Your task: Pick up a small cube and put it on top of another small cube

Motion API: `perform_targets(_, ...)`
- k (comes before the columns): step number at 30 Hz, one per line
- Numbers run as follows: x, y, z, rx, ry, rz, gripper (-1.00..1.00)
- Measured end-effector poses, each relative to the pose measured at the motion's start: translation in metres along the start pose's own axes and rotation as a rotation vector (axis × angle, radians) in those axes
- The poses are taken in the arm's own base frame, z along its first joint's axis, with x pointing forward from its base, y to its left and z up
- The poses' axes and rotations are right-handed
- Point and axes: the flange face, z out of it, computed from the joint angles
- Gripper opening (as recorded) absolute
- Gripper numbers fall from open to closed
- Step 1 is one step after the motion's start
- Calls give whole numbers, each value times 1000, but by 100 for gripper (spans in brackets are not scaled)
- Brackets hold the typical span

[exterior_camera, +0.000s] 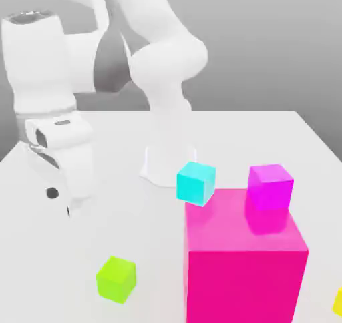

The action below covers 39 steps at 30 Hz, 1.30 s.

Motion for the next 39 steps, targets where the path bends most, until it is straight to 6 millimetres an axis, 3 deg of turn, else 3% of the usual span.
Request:
perform_targets(3,35,5,48,60,-12,-207,0)
perform_targets(7,43,3,106,76,-14,-261,0)
perform_targets(8,43,2,117,77,-15,-264,-100)
perform_targets(15,44,1,118,79,-17,-266,-100)
perform_targets(19,45,5,70,78,-17,-265,-100)
perform_targets(25,10,4,-19,42,-42,-153,-100)
perform_targets(29,3,2,-79,11,-61,-80,-100)
perform_targets(34,18,2,-149,-25,-79,-9,-100)
perform_targets(39,57,7,-203,-51,-91,41,-100)
